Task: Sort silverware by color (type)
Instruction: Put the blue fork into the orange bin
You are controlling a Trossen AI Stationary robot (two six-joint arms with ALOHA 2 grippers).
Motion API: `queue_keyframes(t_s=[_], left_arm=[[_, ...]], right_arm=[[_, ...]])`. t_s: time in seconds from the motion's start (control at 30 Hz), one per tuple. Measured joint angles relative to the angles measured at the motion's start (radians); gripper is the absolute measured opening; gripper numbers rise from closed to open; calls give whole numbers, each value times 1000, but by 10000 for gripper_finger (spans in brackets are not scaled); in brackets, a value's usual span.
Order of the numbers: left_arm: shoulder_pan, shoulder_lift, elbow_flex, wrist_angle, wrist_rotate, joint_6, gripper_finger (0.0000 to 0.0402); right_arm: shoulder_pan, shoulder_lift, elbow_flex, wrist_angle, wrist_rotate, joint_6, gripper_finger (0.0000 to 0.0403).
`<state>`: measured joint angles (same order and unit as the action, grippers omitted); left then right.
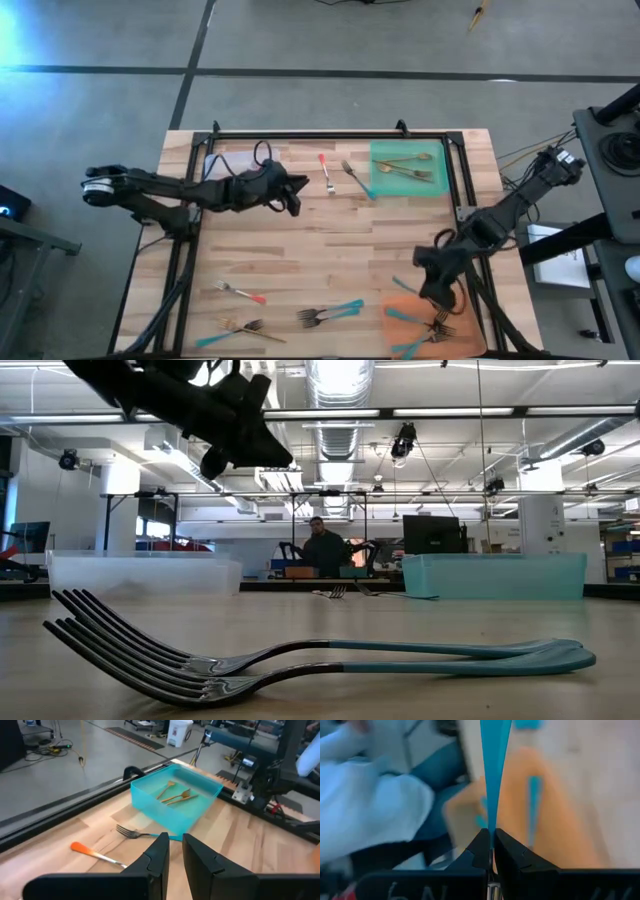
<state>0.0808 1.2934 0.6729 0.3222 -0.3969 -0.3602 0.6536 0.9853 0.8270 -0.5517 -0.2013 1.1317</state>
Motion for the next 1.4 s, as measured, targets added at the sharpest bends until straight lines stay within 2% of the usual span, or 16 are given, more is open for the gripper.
queue_keyframes(t_s=[0.17,0.33,0.63,0.8,1.03,1.1,1.3,1.4], left_arm=[[-2,0,-17,37,0,-25,37],[-1,0,-19,37,0,-34,37],[-3,0,-19,37,1,-34,37],[-8,0,-19,37,49,-42,37],[-49,0,-19,37,75,-72,37],[-73,0,-19,37,75,-72,37],[-190,0,-19,67,49,-70,37],[-265,-1,-19,113,32,2,37]], right_arm=[[76,45,-5,22,-1,-42,9],[98,122,-13,23,-28,-21,15],[94,167,4,23,-42,20,75],[46,163,39,-22,-16,-27,95],[-152,164,153,-295,338,-97,87],[-238,164,170,-356,391,-138,84],[-565,212,162,-313,288,-451,82],[-729,278,168,-239,206,-591,82]])
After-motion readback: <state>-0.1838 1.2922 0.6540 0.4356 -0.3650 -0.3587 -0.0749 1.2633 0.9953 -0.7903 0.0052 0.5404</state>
